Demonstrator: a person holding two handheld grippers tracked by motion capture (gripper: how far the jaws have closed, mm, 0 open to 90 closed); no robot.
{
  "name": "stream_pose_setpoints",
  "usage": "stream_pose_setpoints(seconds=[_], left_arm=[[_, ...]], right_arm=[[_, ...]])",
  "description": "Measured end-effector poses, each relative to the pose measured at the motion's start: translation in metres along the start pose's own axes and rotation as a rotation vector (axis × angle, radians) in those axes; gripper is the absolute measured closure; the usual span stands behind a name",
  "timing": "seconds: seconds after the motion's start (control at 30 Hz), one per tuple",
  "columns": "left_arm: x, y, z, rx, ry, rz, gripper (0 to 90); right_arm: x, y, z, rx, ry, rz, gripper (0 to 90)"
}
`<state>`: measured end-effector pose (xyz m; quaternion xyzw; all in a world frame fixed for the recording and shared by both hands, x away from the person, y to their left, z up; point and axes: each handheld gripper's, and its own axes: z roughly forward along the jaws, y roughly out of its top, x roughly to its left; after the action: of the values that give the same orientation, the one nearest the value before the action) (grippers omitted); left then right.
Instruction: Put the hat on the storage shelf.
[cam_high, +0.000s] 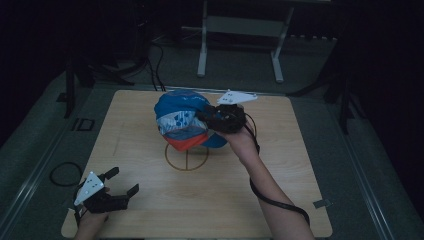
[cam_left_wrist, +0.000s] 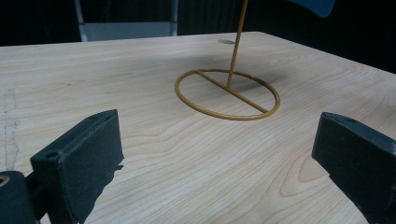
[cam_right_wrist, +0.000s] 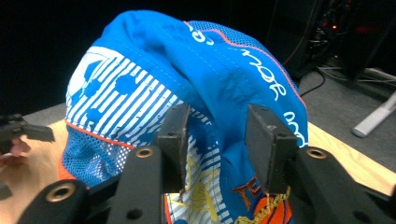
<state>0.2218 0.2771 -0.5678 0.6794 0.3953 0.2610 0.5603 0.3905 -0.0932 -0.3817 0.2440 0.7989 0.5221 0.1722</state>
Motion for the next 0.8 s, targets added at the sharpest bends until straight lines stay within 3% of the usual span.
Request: stream_pose_setpoints(seconds=[0.27,0.43,0.8], left_arm=[[0.001,0.0,0.0,-0.007,0.0,-0.018,2.2],[0.002,-0.001,-0.001,-0.003,-0.005,-0.019,2.2],[0.002,-0.002,0.0,-0.005,-0.007,-0.022,2.2]], right_arm=[[-0.003,-0.009,0.004,0.023,-0.021,0.003,55.7],[-0.004,-0.012,0.007,0.031,-0.01,0.016,54.8],[-0.004,-0.013,0.001,0.002,0.014,0.033,43.4]])
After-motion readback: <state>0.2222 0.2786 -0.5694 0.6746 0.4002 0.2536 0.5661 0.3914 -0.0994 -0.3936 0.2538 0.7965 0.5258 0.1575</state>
